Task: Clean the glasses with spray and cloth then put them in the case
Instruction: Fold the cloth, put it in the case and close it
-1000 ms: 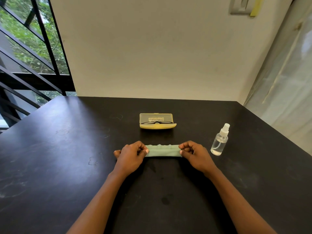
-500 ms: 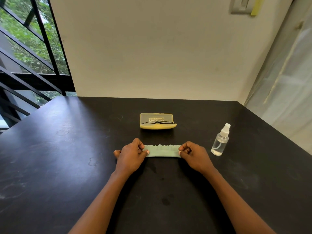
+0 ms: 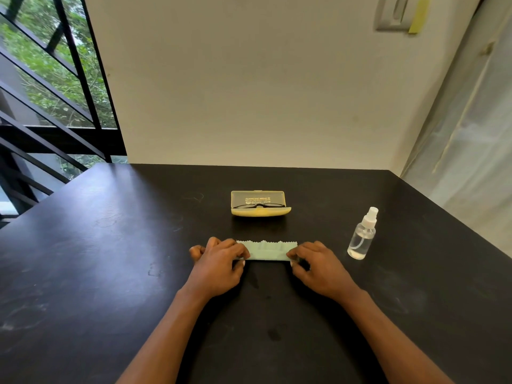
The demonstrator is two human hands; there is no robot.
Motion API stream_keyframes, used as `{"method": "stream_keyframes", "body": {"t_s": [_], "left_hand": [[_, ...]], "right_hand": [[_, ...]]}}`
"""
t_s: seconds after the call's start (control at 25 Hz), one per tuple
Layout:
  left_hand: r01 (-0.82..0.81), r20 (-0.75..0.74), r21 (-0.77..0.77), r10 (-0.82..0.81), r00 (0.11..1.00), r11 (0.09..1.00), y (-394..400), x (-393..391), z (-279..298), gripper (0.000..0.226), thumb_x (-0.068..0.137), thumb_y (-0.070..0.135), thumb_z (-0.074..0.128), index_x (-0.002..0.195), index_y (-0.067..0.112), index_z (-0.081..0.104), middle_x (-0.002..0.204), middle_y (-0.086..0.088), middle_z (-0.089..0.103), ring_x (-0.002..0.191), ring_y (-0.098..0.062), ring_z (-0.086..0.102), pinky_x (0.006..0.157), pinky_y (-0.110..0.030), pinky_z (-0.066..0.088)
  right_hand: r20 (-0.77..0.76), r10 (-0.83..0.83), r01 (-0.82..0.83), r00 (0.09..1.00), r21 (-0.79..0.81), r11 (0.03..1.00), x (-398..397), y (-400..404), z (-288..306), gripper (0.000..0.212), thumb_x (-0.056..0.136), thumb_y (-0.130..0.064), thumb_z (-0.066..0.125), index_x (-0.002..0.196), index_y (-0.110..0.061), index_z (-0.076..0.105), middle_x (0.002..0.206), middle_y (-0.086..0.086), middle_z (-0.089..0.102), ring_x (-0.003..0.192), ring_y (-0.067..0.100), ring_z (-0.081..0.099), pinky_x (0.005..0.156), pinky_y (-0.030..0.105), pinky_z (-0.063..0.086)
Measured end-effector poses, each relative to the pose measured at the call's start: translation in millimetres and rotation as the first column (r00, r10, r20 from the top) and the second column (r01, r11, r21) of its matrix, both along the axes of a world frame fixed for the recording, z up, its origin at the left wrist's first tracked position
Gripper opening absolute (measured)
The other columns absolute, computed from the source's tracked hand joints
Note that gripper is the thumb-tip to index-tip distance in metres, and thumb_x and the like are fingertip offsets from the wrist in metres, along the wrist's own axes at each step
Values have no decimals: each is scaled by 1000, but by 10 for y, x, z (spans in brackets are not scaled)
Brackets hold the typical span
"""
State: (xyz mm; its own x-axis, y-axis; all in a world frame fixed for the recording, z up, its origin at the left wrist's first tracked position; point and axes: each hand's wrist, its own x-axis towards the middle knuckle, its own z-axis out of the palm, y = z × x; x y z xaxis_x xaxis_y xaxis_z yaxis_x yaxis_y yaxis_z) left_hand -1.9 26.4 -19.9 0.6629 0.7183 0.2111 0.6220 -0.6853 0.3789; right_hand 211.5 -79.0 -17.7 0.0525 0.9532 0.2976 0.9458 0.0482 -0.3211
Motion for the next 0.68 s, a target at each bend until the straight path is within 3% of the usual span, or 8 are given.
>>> {"method": "stream_keyframes", "body": {"t_s": [0.12, 0.2, 0.36, 0.44, 0.48, 0.56, 0.68], "left_hand": [[-2, -74, -4, 2, 997, 1000, 19, 25, 19, 26, 94, 29, 45, 117, 37, 53, 124, 13, 49, 111, -11, 34, 98, -38, 32], [-7, -138, 85, 19, 990, 996, -1, 69, 44, 27, 96, 26, 40, 117, 36, 52, 124, 11, 48, 114, -14, 34, 96, -37, 26], [-4, -201, 227, 51, 978, 974, -65, 108, 44, 28, 95, 21, 39, 119, 32, 47, 130, 7, 44, 121, -16, 31, 88, -35, 17], [-25, -181, 226, 68, 981, 974, -74, 94, 49, 28, 94, 19, 39, 119, 31, 45, 132, 8, 43, 122, -15, 30, 85, -33, 16], [-28, -170, 226, 68, 983, 974, -75, 88, 53, 29, 94, 18, 39, 119, 32, 44, 132, 9, 44, 121, -14, 31, 83, -32, 15], [-24, -154, 229, 60, 986, 973, -73, 72, 41, 31, 93, 16, 39, 119, 33, 43, 130, 10, 46, 120, -14, 32, 81, -31, 14], [13, -127, 213, 15, 992, 977, -62, 38, 40, 33, 95, 17, 40, 121, 35, 44, 129, 10, 47, 119, -14, 32, 81, -32, 14]], "right_hand": [[96, 44, -45, 994, 14, 999, -6, 19, 14, 29, 95, -21, 46, 121, -19, 58, 119, 0, 59, 102, 14, 48, 81, 21, 41], [204, 41, -47, 978, 20, 999, -19, 23, 27, 29, 95, -21, 44, 120, -20, 58, 115, 1, 60, 100, 16, 49, 71, 21, 39], [344, 40, -64, 938, 56, 996, -44, -6, 36, 22, 71, -15, 76, 89, -24, 68, 83, -2, 66, 71, 15, 58, 46, 13, 26], [332, 20, -58, 943, 104, 993, -31, -7, 6, 19, 68, -17, 77, 82, -26, 67, 80, -5, 65, 65, 12, 58, 45, 14, 33], [323, 15, -52, 946, 107, 993, -28, -13, 5, 12, 73, -19, 68, 82, -26, 67, 81, -6, 65, 66, 12, 57, 47, 16, 36], [280, -4, -27, 960, 106, 994, -24, -17, -22, 19, 78, -27, 47, 84, -27, 65, 83, -9, 64, 67, 10, 56, 51, 18, 37], [167, -3, -12, 986, 89, 996, -15, 6, -28, 17, 82, -29, 46, 89, -27, 62, 89, -10, 63, 74, 7, 48, 60, 22, 36]]}}
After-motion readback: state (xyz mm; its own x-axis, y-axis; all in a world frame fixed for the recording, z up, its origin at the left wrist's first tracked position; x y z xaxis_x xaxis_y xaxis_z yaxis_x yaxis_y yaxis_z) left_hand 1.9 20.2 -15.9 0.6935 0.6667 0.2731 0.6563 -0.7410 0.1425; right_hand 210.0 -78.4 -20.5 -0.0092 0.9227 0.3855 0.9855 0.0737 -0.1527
